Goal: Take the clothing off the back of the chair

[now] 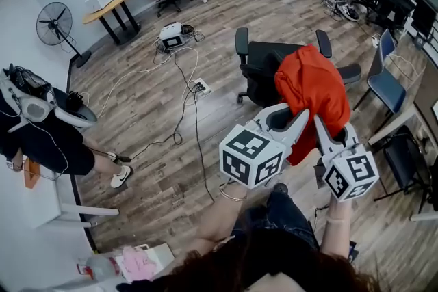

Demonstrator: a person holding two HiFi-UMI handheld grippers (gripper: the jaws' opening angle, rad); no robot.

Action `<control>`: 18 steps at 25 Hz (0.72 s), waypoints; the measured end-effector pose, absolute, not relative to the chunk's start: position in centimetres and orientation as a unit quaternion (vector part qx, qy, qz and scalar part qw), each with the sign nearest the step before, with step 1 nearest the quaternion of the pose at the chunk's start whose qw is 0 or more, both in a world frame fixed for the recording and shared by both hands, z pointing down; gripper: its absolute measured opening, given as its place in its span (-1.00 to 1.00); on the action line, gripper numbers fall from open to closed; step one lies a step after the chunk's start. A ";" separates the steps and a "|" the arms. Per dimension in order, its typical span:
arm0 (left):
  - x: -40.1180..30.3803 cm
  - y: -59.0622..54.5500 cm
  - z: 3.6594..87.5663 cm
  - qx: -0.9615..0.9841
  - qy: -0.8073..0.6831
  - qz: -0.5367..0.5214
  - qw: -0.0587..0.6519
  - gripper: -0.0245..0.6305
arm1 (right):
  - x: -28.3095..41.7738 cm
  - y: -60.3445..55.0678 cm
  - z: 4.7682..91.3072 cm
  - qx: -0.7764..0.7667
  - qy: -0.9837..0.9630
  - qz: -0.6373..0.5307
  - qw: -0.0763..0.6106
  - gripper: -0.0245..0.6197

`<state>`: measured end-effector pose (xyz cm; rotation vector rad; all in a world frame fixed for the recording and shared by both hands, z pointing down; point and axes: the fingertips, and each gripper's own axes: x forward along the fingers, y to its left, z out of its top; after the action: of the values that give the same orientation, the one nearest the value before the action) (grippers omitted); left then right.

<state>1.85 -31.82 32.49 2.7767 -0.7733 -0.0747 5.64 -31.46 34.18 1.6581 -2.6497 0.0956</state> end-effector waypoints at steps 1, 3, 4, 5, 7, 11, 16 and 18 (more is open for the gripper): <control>1.8 -31.4 32.4 0.956 -0.264 -0.025 0.127 -0.73 | 5.6 -31.0 34.1 0.530 -0.848 0.029 0.005 -0.73; 1.4 -30.8 32.1 0.956 -0.264 -0.022 0.122 -0.73 | 5.2 -30.4 33.8 0.528 -0.849 0.025 0.001 -0.73; 1.1 -30.5 32.0 0.956 -0.265 -0.023 0.121 -0.73 | 4.9 -30.1 33.6 0.527 -0.850 0.023 -0.001 -0.73; 0.9 -30.2 31.8 0.956 -0.268 -0.025 0.120 -0.73 | 4.7 -29.8 33.5 0.524 -0.851 0.021 -0.001 -0.73; 0.4 -29.6 31.4 0.954 -0.275 -0.031 0.114 -0.73 | 4.3 -29.3 33.1 0.519 -0.855 0.014 0.001 -0.73; 0.3 -28.5 30.6 0.952 -0.286 -0.033 0.106 -0.73 | 4.2 -28.3 32.2 0.506 -0.862 0.005 0.003 -0.73; 0.8 -26.8 29.9 0.950 -0.291 -0.037 0.108 -0.73 | 4.6 -26.6 31.5 0.495 -0.869 0.004 -0.005 -0.73; 0.9 -26.0 29.7 0.948 -0.296 -0.041 0.109 -0.73 | 4.8 -25.8 31.3 0.490 -0.872 0.002 -0.006 -0.73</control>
<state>0.92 -26.01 29.73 2.7890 -0.8699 -0.1218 4.82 -25.81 31.32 1.5446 -2.7504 0.0075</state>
